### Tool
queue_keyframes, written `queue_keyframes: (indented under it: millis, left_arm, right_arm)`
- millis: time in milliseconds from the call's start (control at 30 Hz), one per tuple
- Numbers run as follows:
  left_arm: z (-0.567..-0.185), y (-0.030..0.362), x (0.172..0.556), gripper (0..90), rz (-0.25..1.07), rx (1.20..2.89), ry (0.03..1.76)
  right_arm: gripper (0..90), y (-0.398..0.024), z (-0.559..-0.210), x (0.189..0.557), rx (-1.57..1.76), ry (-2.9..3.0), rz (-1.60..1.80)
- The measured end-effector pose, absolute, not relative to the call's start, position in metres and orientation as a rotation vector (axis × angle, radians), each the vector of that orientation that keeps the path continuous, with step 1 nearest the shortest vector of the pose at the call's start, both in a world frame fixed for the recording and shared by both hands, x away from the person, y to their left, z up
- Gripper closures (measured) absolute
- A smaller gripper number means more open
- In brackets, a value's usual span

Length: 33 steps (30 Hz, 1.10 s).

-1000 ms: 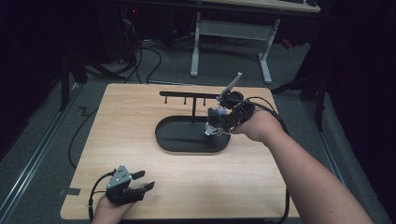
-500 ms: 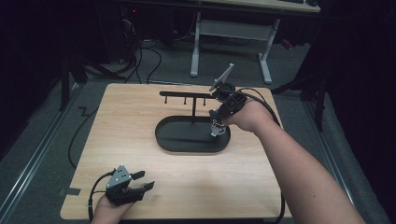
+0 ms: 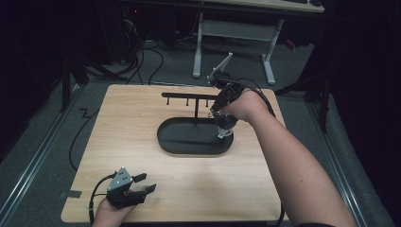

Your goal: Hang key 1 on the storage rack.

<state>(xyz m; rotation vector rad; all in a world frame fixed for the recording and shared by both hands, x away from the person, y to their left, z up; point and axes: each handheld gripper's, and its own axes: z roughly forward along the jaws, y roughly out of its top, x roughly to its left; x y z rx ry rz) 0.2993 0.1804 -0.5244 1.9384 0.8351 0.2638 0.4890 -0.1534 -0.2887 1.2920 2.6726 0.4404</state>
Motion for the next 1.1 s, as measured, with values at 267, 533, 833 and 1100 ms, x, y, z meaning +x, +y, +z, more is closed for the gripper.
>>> queue_keyframes:
  millis: [267,533,833,1100]
  left_arm:
    - [-0.524,0.181,0.299,41.6,0.264,1.937,0.836]
    - [-0.525,0.181,0.300,41.7,0.260,1.939,0.835]
    - [-0.526,0.181,0.300,41.8,0.254,1.944,0.836]
    - [-0.527,0.180,0.300,41.9,0.250,1.953,0.835]
  right_arm:
    - [85.2,-0.147,-0.289,0.500,1.307,2.664,0.429]
    - [85.2,-0.142,-0.289,0.509,1.274,2.656,0.424]
    - [85.2,-0.142,-0.288,0.516,1.306,2.621,0.433]
    - [85.2,-0.145,-0.297,0.518,1.299,2.609,0.398]
